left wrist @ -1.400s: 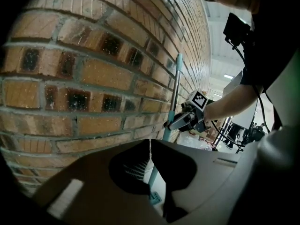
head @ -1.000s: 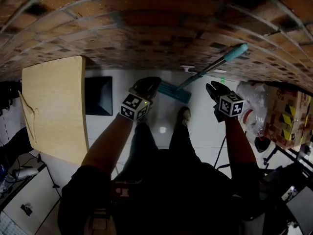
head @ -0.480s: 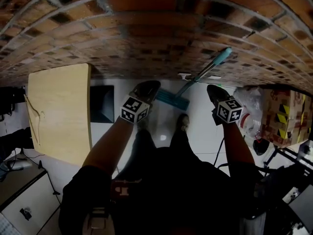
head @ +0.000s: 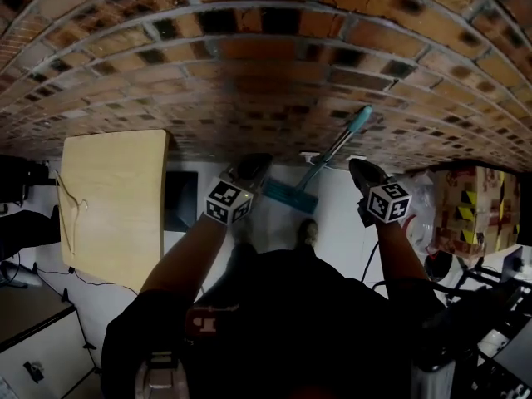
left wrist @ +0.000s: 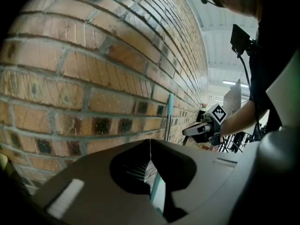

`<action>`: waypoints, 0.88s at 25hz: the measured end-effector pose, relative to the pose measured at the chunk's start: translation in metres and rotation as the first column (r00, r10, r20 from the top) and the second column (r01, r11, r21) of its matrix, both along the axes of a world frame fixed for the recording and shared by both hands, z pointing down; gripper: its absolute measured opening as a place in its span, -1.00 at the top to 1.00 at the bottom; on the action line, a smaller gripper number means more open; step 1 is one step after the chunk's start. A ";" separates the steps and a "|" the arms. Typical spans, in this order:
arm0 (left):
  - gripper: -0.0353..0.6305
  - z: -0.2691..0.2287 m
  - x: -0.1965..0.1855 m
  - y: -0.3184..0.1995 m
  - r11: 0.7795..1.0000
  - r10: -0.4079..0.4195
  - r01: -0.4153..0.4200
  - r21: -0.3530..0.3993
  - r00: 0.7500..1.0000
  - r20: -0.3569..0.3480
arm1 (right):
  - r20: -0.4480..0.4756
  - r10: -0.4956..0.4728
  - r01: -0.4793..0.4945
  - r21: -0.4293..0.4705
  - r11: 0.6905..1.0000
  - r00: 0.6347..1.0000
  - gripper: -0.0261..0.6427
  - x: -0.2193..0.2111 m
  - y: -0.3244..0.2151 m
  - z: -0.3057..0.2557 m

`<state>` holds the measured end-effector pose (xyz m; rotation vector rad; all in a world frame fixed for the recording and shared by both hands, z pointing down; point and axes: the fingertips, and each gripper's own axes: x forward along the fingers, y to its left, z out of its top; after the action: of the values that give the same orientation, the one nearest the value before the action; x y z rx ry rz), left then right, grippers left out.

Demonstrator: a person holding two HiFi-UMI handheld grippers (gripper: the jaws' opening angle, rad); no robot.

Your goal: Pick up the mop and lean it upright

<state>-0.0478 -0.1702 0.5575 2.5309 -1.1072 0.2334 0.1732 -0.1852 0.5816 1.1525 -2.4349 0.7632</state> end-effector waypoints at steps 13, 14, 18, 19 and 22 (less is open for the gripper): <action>0.88 -0.149 -0.023 -0.013 0.982 -0.024 0.025 0.185 1.000 -0.008 | 0.015 -0.047 0.044 0.167 0.985 0.999 0.89 -0.022 -0.016 -0.162; 0.88 -0.159 -0.024 -0.013 0.980 -0.024 0.026 0.196 1.000 -0.011 | 0.026 -0.047 0.042 0.177 0.983 0.999 0.89 -0.024 -0.017 -0.175; 0.88 -0.191 -0.030 -0.010 0.974 -0.025 0.029 0.224 1.000 -0.019 | 0.092 -0.054 0.034 0.210 0.977 0.994 0.89 -0.028 -0.018 -0.221; 0.88 -0.198 -0.031 -0.010 0.973 -0.026 0.031 0.229 0.999 -0.024 | 0.100 -0.057 0.034 0.218 0.975 0.993 0.89 -0.029 -0.018 -0.229; 0.88 -0.213 -0.034 -0.010 0.968 -0.030 0.039 0.247 0.999 -0.040 | 0.101 -0.066 0.040 0.239 0.970 0.993 0.89 -0.030 -0.019 -0.248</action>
<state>-0.0822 -0.1806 0.3443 2.7175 -1.2339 0.0413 0.1430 -0.2047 0.3332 1.1498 -2.6949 0.5426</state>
